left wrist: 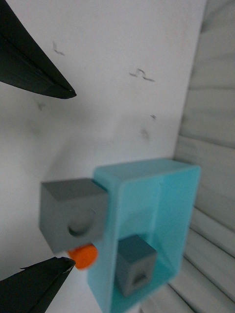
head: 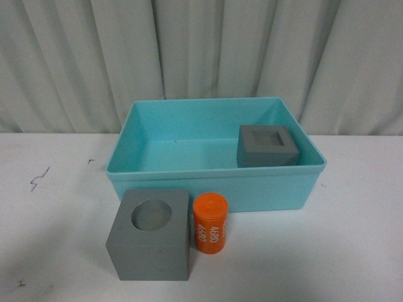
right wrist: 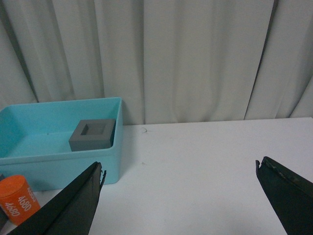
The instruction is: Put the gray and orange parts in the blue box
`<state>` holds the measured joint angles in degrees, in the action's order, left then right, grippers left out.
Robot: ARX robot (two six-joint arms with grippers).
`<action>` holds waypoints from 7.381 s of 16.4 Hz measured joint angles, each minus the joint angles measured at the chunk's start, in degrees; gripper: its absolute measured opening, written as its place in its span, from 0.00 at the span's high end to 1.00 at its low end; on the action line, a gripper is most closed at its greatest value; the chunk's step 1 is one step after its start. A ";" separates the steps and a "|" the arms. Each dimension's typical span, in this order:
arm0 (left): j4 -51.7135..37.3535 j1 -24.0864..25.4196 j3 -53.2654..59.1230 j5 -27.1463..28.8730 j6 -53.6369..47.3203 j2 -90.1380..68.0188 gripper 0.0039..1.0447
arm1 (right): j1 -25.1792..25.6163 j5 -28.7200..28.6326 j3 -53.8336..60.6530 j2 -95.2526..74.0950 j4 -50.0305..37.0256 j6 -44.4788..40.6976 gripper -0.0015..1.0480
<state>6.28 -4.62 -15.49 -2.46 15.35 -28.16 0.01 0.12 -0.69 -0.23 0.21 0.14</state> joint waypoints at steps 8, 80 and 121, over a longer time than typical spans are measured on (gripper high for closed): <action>-19.65 -11.45 -18.40 -3.21 3.65 -52.30 0.06 | 0.00 -0.02 0.00 0.00 -0.02 0.00 0.06; -7.34 -12.11 -54.69 9.66 -6.38 -74.12 0.07 | 0.00 -0.02 0.00 0.00 0.00 0.00 0.06; -20.37 4.52 14.91 2.47 -14.53 14.21 0.99 | 0.00 -0.02 0.00 0.00 -0.02 0.00 0.06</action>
<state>-14.09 -0.10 -0.58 0.01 0.82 -13.96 0.01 0.10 -0.69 -0.23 0.19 0.14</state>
